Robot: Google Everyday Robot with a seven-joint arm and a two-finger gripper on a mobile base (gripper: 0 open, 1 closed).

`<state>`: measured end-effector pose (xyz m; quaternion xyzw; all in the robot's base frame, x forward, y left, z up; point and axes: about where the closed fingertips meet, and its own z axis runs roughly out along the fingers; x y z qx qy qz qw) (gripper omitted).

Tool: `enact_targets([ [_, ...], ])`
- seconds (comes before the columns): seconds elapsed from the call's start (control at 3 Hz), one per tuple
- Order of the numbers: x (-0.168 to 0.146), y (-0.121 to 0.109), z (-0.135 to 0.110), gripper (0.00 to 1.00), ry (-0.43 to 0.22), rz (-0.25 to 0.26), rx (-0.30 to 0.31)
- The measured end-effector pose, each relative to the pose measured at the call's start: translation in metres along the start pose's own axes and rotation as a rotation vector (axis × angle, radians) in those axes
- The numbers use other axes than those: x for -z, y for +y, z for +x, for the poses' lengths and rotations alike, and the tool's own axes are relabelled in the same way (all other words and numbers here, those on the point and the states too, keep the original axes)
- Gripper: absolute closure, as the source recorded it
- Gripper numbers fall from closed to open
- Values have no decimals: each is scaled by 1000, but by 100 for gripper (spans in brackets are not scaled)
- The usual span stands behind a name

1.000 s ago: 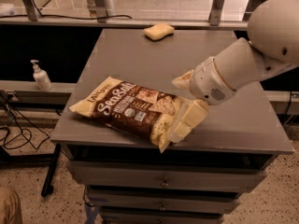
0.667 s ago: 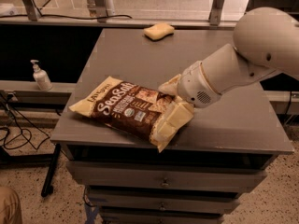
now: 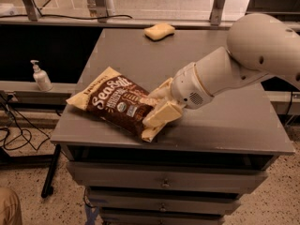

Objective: Pick brown chip bag

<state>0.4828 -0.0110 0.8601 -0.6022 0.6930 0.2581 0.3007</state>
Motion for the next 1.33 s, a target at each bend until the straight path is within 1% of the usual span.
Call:
enact_targets([
  [0.33, -3, -5, -25, 87, -38, -1, 31],
  [0.67, 5, -16, -61, 100, -77, 19, 90],
  [1.0, 23, -27, -94, 100, -118, 58, 145],
  [1.33, 54, -36, -126, 100, -178, 114, 179],
])
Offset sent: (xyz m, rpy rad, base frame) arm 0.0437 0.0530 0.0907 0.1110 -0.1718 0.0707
